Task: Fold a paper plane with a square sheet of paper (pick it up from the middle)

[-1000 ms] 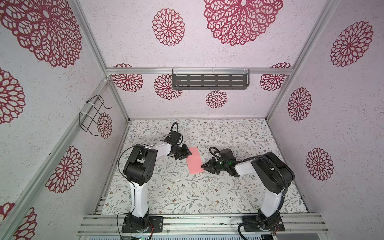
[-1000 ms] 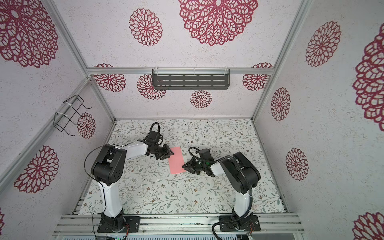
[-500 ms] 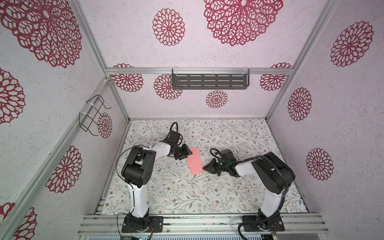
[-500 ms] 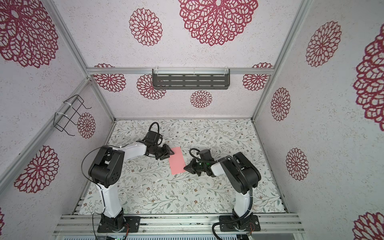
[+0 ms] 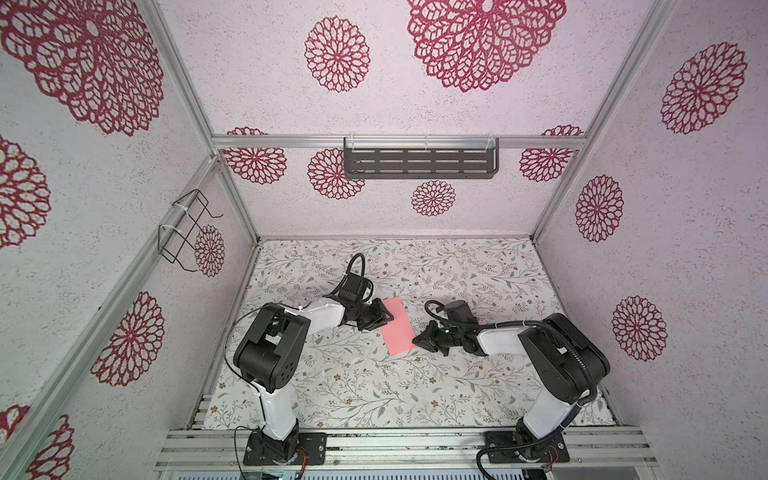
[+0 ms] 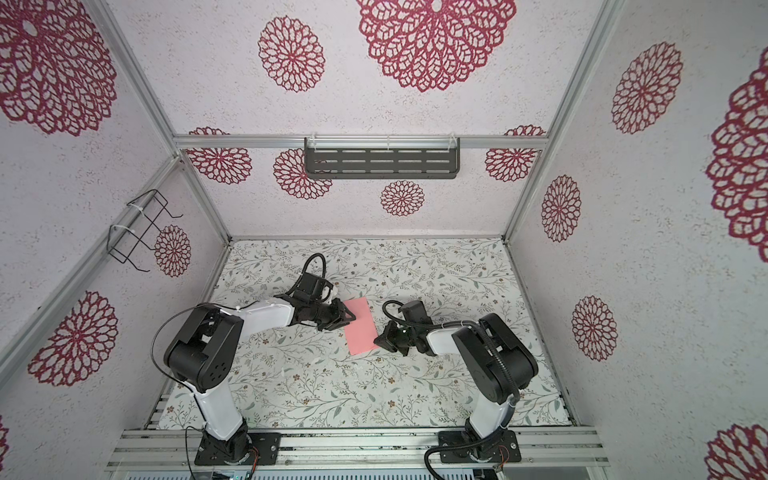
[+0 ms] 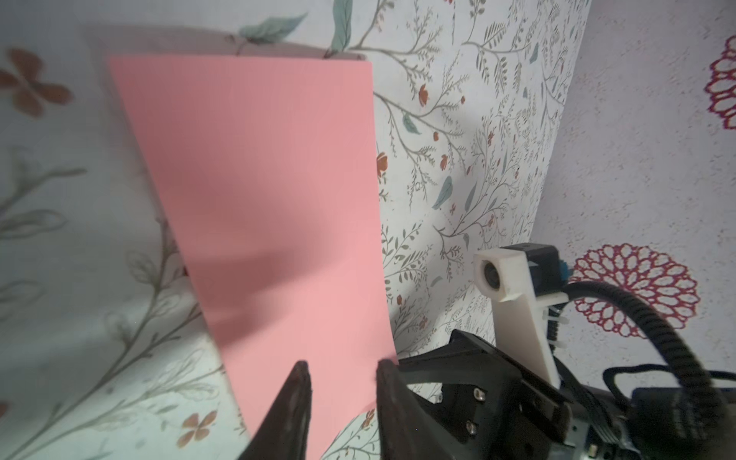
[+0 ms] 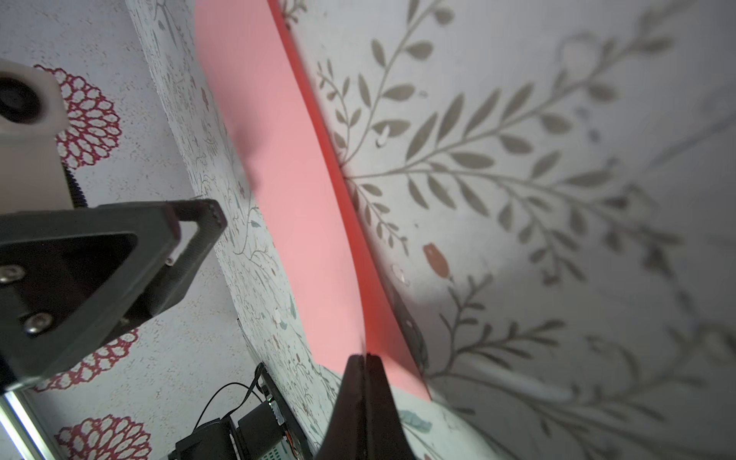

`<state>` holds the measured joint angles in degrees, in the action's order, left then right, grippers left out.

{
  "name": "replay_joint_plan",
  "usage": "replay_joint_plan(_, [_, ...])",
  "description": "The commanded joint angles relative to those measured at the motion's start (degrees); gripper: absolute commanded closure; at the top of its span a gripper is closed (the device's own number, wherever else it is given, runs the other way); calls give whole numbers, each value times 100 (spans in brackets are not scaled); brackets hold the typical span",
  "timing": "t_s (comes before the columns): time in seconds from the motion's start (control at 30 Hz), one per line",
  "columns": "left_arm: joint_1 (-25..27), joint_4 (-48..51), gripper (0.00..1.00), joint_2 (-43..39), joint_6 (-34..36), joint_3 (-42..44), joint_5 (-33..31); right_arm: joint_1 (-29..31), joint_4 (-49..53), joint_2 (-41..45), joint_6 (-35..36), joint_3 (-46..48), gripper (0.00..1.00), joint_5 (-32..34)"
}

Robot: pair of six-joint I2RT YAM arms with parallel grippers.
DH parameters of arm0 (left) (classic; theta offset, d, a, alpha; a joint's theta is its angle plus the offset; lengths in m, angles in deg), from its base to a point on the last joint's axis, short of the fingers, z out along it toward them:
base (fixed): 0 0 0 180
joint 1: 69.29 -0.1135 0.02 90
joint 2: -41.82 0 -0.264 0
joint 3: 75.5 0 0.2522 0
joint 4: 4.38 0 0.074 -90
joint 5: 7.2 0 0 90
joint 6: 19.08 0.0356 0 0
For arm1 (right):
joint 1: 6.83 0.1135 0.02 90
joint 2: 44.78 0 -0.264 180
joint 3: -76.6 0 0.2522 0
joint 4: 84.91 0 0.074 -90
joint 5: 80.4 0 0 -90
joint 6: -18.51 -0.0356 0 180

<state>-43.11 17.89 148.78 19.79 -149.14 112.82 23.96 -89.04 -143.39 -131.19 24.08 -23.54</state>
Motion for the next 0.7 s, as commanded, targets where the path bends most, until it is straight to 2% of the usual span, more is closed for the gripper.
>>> replay_joint_plan(0.0, [35,-143,73,230,-81,-37,17,-1,191,230,192,-51,99,81])
replay_joint_plan(0.43, [55,308,83,500,111,-6,-222,196,-100,104,820,-536,99,-305])
replay_joint_plan(0.47, [54,309,83,705,112,-6,-225,213,-92,52,862,-598,99,-306])
replay_joint_plan(0.67, [54,357,84,721,147,-40,-242,277,-480,-428,765,-930,99,-450])
